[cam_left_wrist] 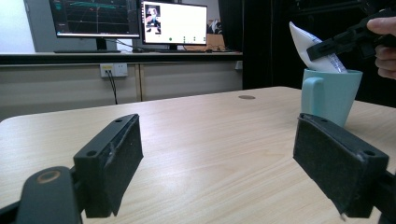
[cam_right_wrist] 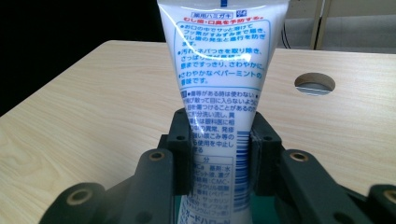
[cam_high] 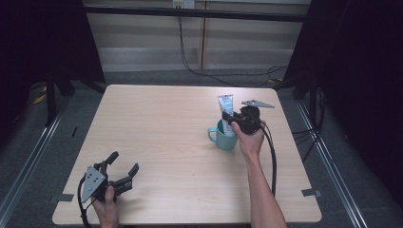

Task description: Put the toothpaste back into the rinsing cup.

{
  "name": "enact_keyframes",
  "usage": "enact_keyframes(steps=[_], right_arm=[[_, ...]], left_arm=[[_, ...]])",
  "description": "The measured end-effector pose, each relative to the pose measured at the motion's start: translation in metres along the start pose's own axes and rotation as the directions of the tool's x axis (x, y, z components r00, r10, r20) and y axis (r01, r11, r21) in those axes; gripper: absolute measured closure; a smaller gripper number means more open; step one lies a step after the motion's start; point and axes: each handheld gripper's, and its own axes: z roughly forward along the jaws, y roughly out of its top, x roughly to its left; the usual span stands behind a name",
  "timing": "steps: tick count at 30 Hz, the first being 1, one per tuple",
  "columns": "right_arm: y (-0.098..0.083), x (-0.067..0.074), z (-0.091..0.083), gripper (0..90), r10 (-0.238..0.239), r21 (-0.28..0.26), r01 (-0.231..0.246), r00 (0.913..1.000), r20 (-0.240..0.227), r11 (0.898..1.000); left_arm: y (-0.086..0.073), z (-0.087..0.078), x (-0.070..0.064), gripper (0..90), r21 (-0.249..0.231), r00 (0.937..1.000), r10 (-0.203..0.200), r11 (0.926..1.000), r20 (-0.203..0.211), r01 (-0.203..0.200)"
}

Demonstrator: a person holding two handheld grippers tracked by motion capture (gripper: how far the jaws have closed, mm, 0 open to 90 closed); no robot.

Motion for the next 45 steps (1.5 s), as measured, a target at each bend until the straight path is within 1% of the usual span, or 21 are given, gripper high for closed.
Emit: enact_keyframes(steps=[6, 11, 13, 16, 22, 25, 30, 32, 35, 37, 40, 44, 45], right_arm=[[-0.002, -0.002, -0.003, 67.2, 0.002, -0.008, -0.002, 1.0, -0.004, 1.0], [-0.003, -0.004, -0.004, 67.1, 0.0, 0.002, 0.0, 1.0, 0.007, 1.0], [-0.003, -0.005, -0.005, 66.8, -0.001, 0.002, 0.001, 1.0, -0.002, 1.0], [-0.003, -0.005, -0.006, 66.8, 0.0, 0.003, 0.0, 1.0, 0.003, 1.0], [-0.005, -0.004, -0.007, 66.3, -0.012, 0.008, 0.012, 0.9999, 0.005, 1.0], [-0.005, -0.003, -0.007, 66.0, -0.017, 0.012, 0.017, 0.9999, 0.001, 1.0], [-0.007, -0.002, -0.007, 65.6, -0.015, 0.012, 0.015, 0.9999, 0.003, 1.0], [-0.008, -0.003, -0.008, 65.3, -0.018, 0.009, 0.018, 0.9998, -0.003, 1.0], [-0.012, -0.004, -0.009, 65.3, -0.014, 0.009, 0.014, 0.9999, 0.007, 1.0], [-0.013, -0.004, -0.011, 65.2, -0.022, 0.013, 0.022, 0.9997, 0.009, 1.0], [-0.015, -0.004, -0.011, 64.8, -0.023, 0.012, 0.023, 0.9997, 0.006, 1.0], [-0.017, -0.005, -0.012, 63.8, -0.017, 0.021, 0.017, 0.9998, 0.007, 1.0], [-0.018, -0.005, -0.012, 63.7, -0.017, 0.023, 0.017, 0.9998, 0.009, 1.0]], left_arm=[[0.0, 0.0, 0.0, 15.6, 0.0, 1.0, 0.0, 1.0, 0.0, 0.0], [0.0, 0.0, 0.0, 15.6, 0.0, 1.0, 0.001, 1.0, -0.001, -0.001], [0.0, 0.0, 0.0, 15.6, 0.0, 1.0, 0.001, 1.0, 0.0, -0.001], [0.0, 0.0, 0.0, 15.6, 0.0, 1.0, -0.003, 1.0, 0.001, 0.003], [0.0, 0.0, 0.0, 15.6, 0.0, 1.0, 0.002, 1.0, -0.001, -0.002], [0.0, 0.0, 0.0, 15.6, 0.0, 1.0, -0.003, 1.0, 0.0, 0.003], [0.0, 0.0, 0.0, 15.6, 0.0, 1.0, -0.003, 1.0, 0.001, 0.003], [0.0, 0.0, 0.0, 15.6, 0.001, 1.0, -0.003, 1.0, 0.001, 0.003], [0.0, 0.0, 0.0, 15.6, 0.0, 1.0, 0.001, 1.0, 0.0, -0.001], [0.0, 0.0, 0.0, 15.6, 0.0, 1.0, -0.002, 1.0, 0.0, 0.002], [0.0, 0.0, 0.0, 15.6, 0.001, 1.0, 0.001, 1.0, -0.001, -0.001], [0.0, 0.0, 0.0, 15.6, 0.0, 1.0, -0.003, 1.0, 0.0, 0.003], [0.0, 0.0, 0.0, 15.5, 0.0, 1.0, 0.001, 1.0, -0.001, -0.001]])
